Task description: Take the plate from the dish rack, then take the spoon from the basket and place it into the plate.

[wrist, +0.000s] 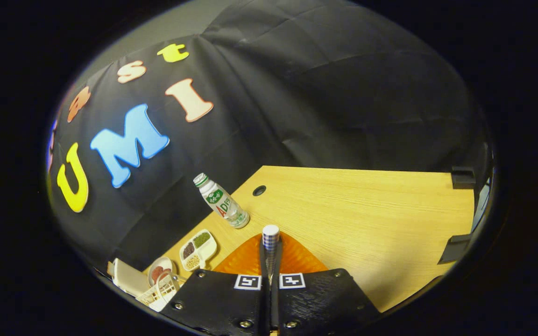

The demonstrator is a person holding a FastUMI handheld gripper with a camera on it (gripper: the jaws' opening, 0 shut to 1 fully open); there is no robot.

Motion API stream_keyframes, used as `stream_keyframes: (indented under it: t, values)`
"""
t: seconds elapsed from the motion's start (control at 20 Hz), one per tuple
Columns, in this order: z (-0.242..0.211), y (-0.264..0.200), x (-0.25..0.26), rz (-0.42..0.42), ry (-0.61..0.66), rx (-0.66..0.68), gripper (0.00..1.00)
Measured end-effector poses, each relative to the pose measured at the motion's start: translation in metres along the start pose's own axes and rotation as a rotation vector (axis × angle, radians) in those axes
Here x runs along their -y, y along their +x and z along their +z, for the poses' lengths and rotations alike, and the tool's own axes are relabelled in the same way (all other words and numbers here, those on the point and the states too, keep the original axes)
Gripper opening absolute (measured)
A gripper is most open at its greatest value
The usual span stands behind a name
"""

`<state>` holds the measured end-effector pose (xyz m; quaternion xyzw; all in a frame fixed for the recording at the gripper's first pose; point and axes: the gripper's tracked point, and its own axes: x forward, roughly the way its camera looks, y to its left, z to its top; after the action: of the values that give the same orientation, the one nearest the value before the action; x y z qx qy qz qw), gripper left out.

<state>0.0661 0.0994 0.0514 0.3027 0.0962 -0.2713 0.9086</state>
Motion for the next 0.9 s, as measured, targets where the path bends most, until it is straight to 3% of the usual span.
stream_keyframes:
  t: [0.1,0.25,0.45,0.7,0.9]
  values:
    - [0.009,-0.006,-0.012,0.037,-0.045,0.021,0.0]
    - [0.025,-0.011,-0.022,0.036,-0.053,0.049,0.0]
    - [0.049,-0.034,-0.038,0.042,-0.158,0.091,0.0]
    - [0.076,-0.091,-0.065,0.053,-0.237,0.16,0.0]
    - [0.065,-0.137,-0.087,0.106,-0.308,0.153,0.0]
